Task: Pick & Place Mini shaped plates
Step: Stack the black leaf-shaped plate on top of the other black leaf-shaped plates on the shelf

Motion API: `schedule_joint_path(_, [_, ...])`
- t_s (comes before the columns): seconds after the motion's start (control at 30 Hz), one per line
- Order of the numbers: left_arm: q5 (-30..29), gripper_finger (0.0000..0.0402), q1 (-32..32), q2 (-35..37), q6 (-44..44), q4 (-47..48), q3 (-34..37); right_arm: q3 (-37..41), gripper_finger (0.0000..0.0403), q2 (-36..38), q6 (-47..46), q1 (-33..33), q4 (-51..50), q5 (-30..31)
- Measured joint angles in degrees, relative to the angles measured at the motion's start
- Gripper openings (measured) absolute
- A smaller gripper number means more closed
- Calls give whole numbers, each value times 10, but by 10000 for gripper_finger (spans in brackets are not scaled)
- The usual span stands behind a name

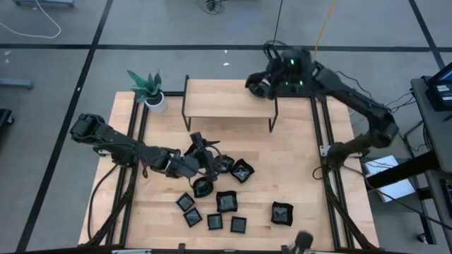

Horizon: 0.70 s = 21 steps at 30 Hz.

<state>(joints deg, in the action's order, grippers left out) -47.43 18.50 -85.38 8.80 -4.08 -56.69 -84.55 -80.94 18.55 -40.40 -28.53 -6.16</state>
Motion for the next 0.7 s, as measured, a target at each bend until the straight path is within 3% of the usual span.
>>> schedule_joint_path(0.23, [16,269,-8,0,-1,1,0,-62,0,-86,29,-73,-94,-75])
schedule_joint_path(0.43, [29,269,-12,0,-1,1,0,-75,0,-119,63,-88,-147,-74])
schedule_joint_path(0.7, [30,269,-12,0,0,1,0,-75,0,-104,79,-87,-152,-56])
